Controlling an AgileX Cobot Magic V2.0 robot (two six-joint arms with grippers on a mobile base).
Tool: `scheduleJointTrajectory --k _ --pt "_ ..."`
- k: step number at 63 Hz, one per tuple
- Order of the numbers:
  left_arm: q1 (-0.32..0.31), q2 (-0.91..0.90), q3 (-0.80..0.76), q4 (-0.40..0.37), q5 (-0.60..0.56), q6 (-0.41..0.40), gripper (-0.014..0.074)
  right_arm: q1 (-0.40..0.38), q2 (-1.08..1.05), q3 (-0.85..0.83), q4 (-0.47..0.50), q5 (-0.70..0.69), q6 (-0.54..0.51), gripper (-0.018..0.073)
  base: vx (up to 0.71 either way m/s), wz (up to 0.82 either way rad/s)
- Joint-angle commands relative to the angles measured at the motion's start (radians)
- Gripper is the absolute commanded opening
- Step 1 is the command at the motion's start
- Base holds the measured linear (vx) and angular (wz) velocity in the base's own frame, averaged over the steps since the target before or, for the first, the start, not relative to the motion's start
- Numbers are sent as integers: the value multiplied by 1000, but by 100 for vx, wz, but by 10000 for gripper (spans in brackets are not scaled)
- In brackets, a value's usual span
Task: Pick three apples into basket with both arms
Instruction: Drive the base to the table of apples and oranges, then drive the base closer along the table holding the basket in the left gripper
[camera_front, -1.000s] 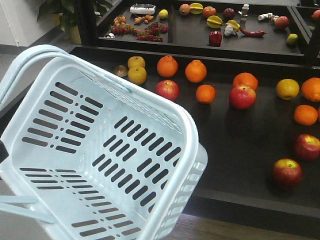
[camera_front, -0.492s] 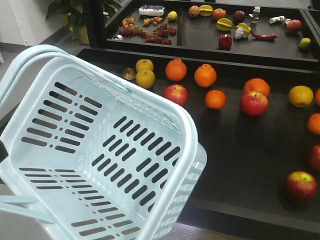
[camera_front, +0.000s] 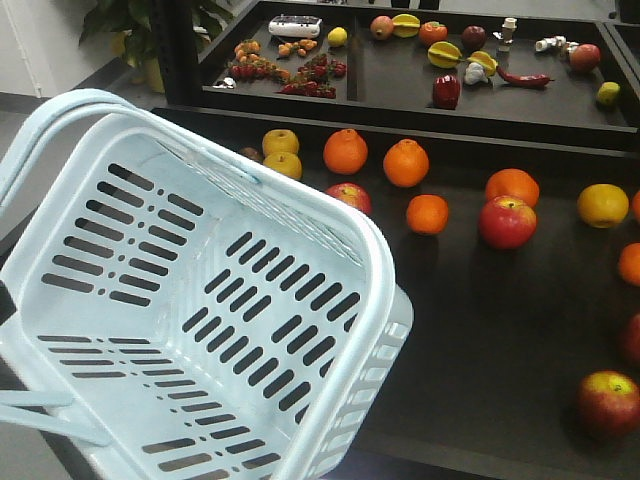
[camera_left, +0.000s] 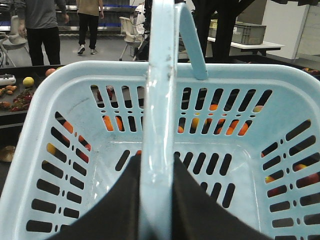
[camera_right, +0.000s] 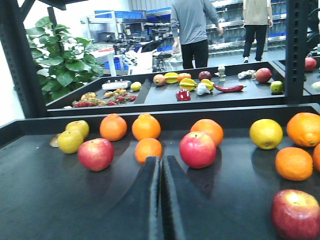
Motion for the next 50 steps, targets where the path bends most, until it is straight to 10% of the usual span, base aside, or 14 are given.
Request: scheduleJointTrajectory --k 1,50 --pt "-4 5 -29 -43 -86 -13 -6 -5 -12 11 -3 -71 -8 -5 12 -13" --pt "-4 5 -29 -43 -86 -13 -6 -5 -12 11 -3 -71 -8 -5 11 -21"
